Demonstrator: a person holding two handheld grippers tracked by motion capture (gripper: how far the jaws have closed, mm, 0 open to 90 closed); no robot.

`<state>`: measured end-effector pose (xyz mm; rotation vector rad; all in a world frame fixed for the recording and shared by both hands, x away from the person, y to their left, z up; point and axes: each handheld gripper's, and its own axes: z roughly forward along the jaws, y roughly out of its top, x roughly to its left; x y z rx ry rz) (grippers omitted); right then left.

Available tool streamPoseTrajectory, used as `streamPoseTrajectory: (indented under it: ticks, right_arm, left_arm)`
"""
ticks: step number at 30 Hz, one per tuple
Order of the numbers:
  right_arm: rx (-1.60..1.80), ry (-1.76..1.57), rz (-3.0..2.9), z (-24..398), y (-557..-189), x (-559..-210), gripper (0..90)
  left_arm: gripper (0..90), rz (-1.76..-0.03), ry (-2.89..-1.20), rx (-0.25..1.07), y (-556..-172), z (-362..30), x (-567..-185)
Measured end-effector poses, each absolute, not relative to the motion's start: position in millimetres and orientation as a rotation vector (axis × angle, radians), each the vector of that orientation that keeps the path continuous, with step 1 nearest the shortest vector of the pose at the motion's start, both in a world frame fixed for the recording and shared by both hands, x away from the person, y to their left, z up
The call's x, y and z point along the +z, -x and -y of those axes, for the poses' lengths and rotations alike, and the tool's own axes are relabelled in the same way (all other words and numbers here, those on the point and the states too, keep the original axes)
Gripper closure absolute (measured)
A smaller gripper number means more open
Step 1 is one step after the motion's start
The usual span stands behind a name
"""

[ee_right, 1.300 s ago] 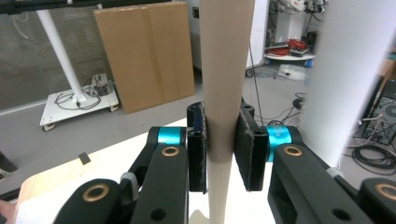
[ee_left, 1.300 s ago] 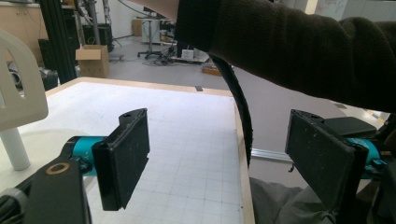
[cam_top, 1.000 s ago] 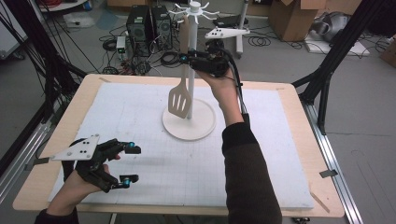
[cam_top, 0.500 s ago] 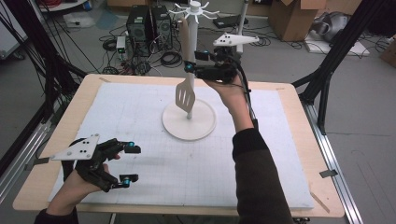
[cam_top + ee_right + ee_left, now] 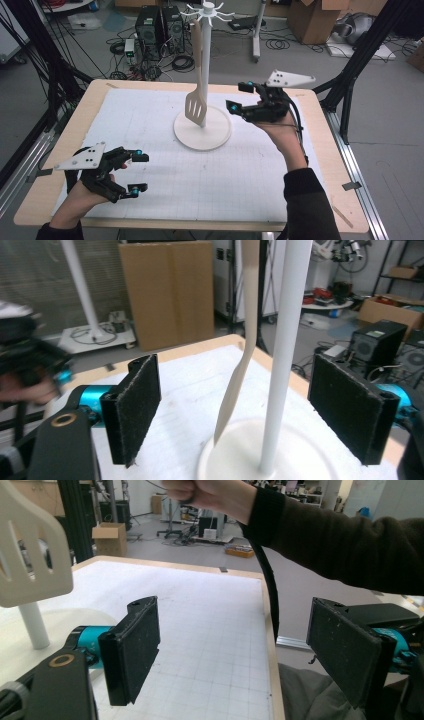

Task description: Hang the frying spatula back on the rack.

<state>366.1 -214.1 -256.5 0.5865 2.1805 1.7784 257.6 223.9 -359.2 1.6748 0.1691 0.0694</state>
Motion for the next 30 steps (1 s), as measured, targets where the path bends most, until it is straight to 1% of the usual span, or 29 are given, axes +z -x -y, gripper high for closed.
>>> streamPoseTrajectory:
  ticks: [2, 3, 4, 8, 10, 11, 13, 14, 16, 19, 20, 22, 24, 30]
  right_arm:
    - [1.795, -0.562, -2.188, 228.1, -351.3, -270.4, 16.7]
    - [1.795, -0.562, -2.188, 228.1, -351.3, -270.4, 16.7]
    - [1.785, -0.544, -2.195, 235.7, -340.5, -279.2, 15.9]
    - [1.776, -0.533, -2.196, 248.9, -319.9, -295.9, 14.9]
    - [1.782, -0.526, -2.193, 251.1, -316.7, -299.2, 14.8]
    - [1.782, -0.529, -2.2, 257.2, -307.4, -309.5, 14.5]
    - [1.771, -0.531, -2.214, 261.7, -300.8, -319.9, 14.3]
    - [1.771, -0.531, -2.214, 261.7, -300.8, -319.9, 14.3]
    - [1.761, -0.545, -2.222, 268.1, -293.4, -335.7, 14.2]
    - [1.735, -0.57, -2.235, 271.3, -289.5, -344.6, 14.1]
    - [1.728, -0.58, -2.244, 274.5, -285.1, -353.7, 14.1]
    - [1.725, -0.584, -2.241, 276.1, -283.6, -358.3, 14.1]
    - [1.71, -0.603, -2.248, 279.7, -279.2, -372.0, 14.0]
    - [1.686, -0.659, -2.262, 285.2, -275.6, -391.5, 14.0]
  left_arm:
    - [21.3, -0.188, -1.677, 0.079, -259.2, -226.2, -361.8]
    - [21.2, -0.188, -1.677, 0.079, -259.2, -226.2, -361.8]
    - [21.2, -0.198, -1.679, 0.091, -260.0, -228.3, -363.4]
    - [20.9, -0.212, -1.674, 0.105, -260.9, -232.9, -365.1]
    - [20.8, -0.215, -1.671, 0.108, -261.0, -233.9, -365.7]
    - [20.7, -0.217, -1.672, 0.109, -261.3, -234.8, -366.2]
    - [20.6, -0.226, -1.667, 0.115, -262.1, -236.8, -368.2]
    - [20.4, -0.226, -1.667, 0.115, -262.1, -236.8, -368.2]
    - [19.9, -0.226, -1.669, 0.119, -262.7, -238.4, -369.8]
    - [19.6, -0.225, -1.672, 0.122, -263.0, -240.1, -371.7]
    - [19.3, -0.231, -1.674, 0.128, -263.0, -240.7, -372.5]
    - [19.1, -0.233, -1.676, 0.134, -263.1, -241.6, -373.8]
    - [18.6, -0.238, -1.676, 0.145, -263.2, -242.4, -375.2]
    - [18.3, -0.25, -1.69, 0.169, -266.2, -243.5, -382.3]
